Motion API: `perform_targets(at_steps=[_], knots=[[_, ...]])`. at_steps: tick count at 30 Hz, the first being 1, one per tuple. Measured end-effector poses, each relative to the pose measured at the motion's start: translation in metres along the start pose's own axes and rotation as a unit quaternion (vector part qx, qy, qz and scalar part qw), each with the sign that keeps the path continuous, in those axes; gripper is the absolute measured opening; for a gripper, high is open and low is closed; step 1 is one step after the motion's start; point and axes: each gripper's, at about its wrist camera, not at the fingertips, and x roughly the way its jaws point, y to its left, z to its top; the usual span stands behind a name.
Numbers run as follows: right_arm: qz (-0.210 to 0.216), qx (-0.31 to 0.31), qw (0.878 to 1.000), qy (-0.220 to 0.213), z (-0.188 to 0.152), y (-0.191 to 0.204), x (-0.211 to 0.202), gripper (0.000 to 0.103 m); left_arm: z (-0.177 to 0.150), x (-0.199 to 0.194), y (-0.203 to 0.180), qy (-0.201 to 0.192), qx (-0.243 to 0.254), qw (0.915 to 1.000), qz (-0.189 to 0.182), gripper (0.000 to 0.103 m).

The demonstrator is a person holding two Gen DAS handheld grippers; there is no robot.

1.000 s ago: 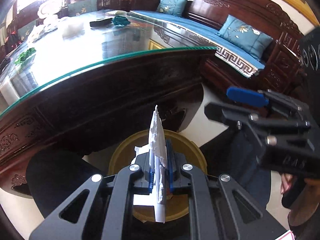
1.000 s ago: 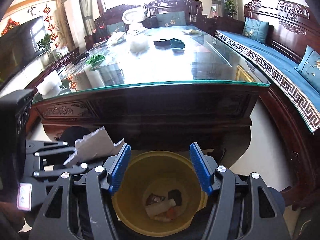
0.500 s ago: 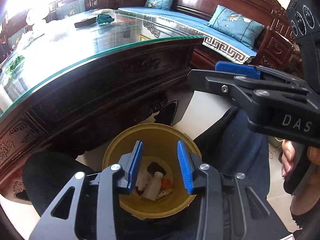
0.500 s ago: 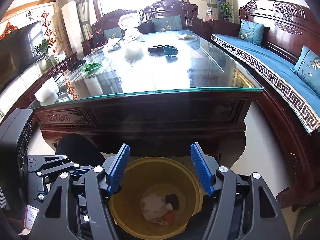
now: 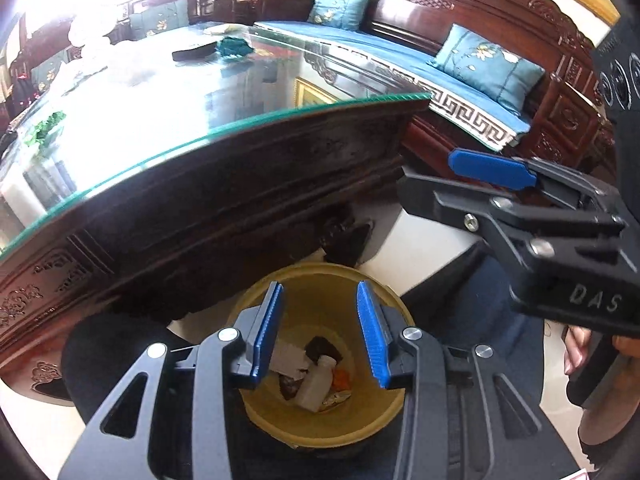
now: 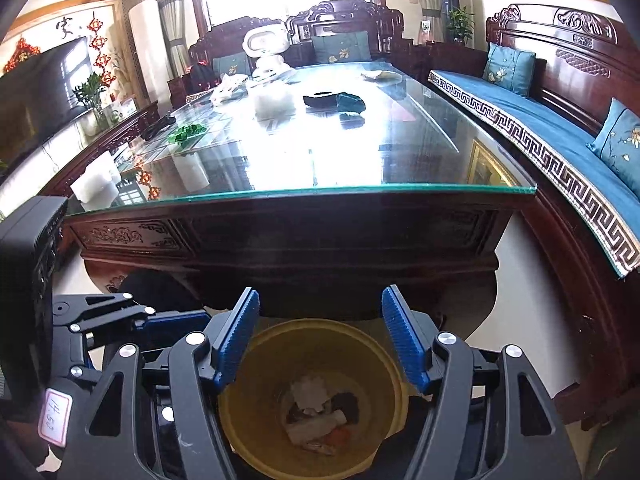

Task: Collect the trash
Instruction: 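Move both grippers back over the table toward the teal cloth and green paper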

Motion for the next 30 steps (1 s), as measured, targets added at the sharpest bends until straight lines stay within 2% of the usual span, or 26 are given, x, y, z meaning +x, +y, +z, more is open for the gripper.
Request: perform_targets(at_steps=[4,10,13,15,18,22,24,30], knots=[[0.004,-0.006,1.0,-0.006,0.014,0.004,0.003,0.067,0.015,-0.007,0.015,-0.015,-0.013,0.9997,0.014,0.04],[0.016,-0.019,0.999,-0.026,0.051,0.014,0.009,0.067,0.05,-0.026,0.047,-0.059,-0.037,0.9962,0.053,0.05],[0.019,-0.028,0.999,-0.038,0.075,0.019,0.016,0.067,0.071,-0.033,0.064,-0.081,-0.049,0.993,0.07,0.058],[0.028,-0.028,0.998,-0.043,0.093,0.021,0.025,0.067,0.086,-0.036,0.077,-0.096,-0.061,0.9897,0.087,0.07],[0.036,-0.027,0.998,-0.045,0.118,0.022,0.039,0.067,0.11,-0.038,0.098,-0.118,-0.081,0.984,0.107,0.077],[0.037,-0.032,0.998,-0.045,0.15,0.022,0.061,0.067,0.141,-0.025,0.125,-0.125,-0.104,0.9775,0.135,0.083],[0.033,-0.033,0.998,-0.043,0.168,0.02,0.077,0.067,0.156,-0.014,0.137,-0.12,-0.112,0.9768,0.138,0.092],[0.026,-0.02,0.999,-0.028,0.208,0.008,0.125,0.068,0.194,0.014,0.167,-0.117,-0.133,0.9719,0.155,0.099]])
